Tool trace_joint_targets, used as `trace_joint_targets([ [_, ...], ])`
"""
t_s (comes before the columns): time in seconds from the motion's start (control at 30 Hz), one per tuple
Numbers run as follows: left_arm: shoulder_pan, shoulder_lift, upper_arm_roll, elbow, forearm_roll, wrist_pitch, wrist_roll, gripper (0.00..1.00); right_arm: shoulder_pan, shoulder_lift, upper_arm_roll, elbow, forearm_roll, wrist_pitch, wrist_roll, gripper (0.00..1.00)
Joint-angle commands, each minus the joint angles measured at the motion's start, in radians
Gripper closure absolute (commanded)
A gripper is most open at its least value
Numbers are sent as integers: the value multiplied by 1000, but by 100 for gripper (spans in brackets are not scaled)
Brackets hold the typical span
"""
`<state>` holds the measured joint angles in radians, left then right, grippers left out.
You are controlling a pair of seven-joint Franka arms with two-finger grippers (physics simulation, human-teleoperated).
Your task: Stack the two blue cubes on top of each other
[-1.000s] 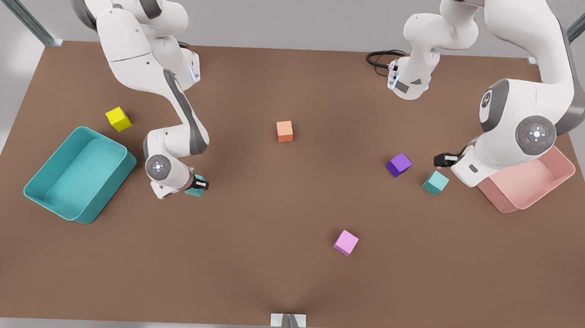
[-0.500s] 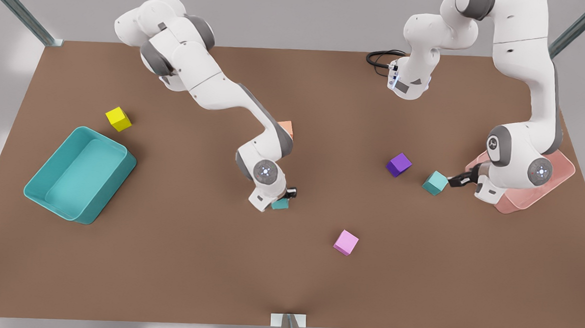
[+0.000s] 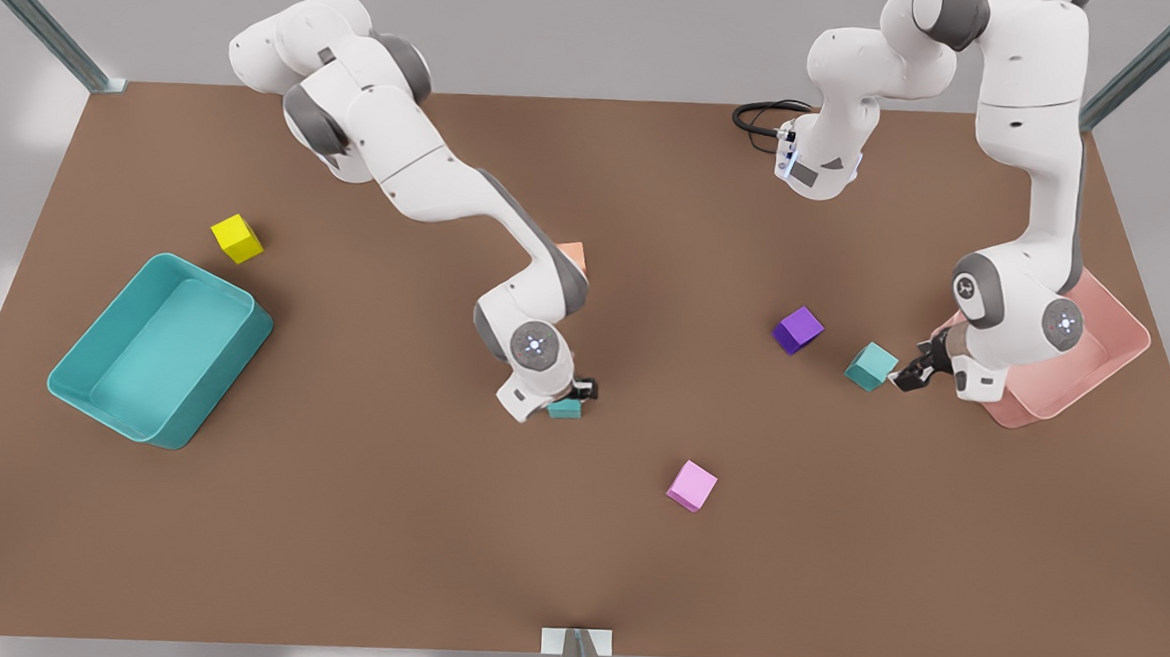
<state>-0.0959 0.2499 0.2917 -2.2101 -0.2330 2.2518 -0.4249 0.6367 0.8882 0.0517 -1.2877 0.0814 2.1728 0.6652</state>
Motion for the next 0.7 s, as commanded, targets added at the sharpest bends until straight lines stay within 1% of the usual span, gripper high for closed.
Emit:
trace_joint_targets([
  [0.0, 1, 0, 0, -5, -2, 28, -143, 0, -9, -8, 0, 1, 1, -31, 77, 0],
  [0.07, -4, 2, 0, -13, -11, 29, -143, 0, -28, -34, 2, 2, 3, -79, 74, 0],
  [0.1, -7, 0, 0, -13, -63, 29, -143, 0, -41, -52, 2, 2, 3, -110, 74, 0],
  [0.17, -10, 8, -2, -11, -62, 29, -138, 0, -83, -107, 0, 2, 3, -189, 74, 0],
  [0.23, -16, 11, -2, -33, -63, 31, -138, 0, -107, -140, -1, 2, 3, -196, 76, 0],
  [0.3, -33, 11, -2, -57, -85, 75, -138, 0, -172, -229, -15, -18, -12, -323, 73, 0],
  [0.33, -31, 17, -2, -59, -83, 80, -137, 0, -261, -255, -21, -18, -23, -433, 60, 0],
  [0.37, -28, 26, -2, -59, -83, 86, -137, 0, -366, -262, -23, -18, -40, -498, -16, 0],
  [0.4, -31, 29, -2, -60, -85, 86, -137, 0, -452, -265, -21, -12, -155, -524, -234, 0],
  [0.43, -35, 28, -2, -62, -88, 86, -138, 0, -508, -302, -21, 1, -297, -536, -561, 0],
  [0.47, -36, 28, -2, -60, -86, 86, -138, 0, -526, -336, -21, 13, -302, -536, -752, 0],
  [0.5, -36, 29, -3, -60, -88, 88, -138, 0, -540, -394, -15, 42, -296, -577, -819, 0],
  [0.53, -36, 31, -3, -62, -88, 88, -138, 0, -535, -483, -7, 36, -289, -619, -819, 0],
  [0.57, -36, 45, -3, -60, -88, 94, -137, 0, -526, -622, -6, -33, -275, -622, -814, 0],
  [0.6, -38, 48, -3, -62, -88, 98, -138, 0, -522, -719, -9, -81, -230, -613, -814, 0],
  [0.67, -53, 54, -3, -62, -88, 100, -137, 0, -503, -776, -9, -124, -227, -601, -808, 0],
])
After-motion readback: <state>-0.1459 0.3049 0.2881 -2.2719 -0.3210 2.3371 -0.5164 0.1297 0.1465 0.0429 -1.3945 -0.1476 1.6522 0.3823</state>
